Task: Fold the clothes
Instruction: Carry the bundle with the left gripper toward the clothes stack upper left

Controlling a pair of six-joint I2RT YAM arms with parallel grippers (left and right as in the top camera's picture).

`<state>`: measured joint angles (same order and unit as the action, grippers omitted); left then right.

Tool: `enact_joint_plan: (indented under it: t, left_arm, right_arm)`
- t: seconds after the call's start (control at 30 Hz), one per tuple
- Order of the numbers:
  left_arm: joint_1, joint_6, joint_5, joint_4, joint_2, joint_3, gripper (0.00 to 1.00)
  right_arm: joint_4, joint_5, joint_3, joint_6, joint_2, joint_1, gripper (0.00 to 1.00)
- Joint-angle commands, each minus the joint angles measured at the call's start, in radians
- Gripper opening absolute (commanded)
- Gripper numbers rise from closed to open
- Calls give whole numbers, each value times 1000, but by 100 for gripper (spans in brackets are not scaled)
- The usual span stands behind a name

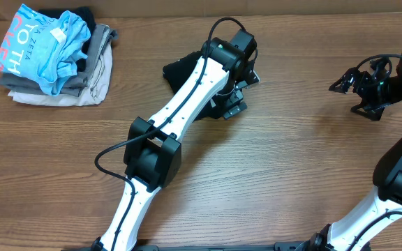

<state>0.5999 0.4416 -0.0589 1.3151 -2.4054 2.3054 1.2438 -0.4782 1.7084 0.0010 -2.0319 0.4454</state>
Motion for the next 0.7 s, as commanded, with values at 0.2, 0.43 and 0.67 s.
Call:
enact_joint_plan:
  t: [0.2, 0.43, 0.67]
  left_arm:
    - [-35, 34, -106, -165, -10, -193, 100]
    - [-39, 34, -100, -191, -11, -281, 100]
    - [-46, 34, -110, -363, -11, -443, 95]
  right_arm:
    - [0, 6, 19, 0, 31, 1, 100]
    - [0, 5, 19, 0, 31, -1, 100]
    - [0, 6, 19, 0, 31, -1, 100]
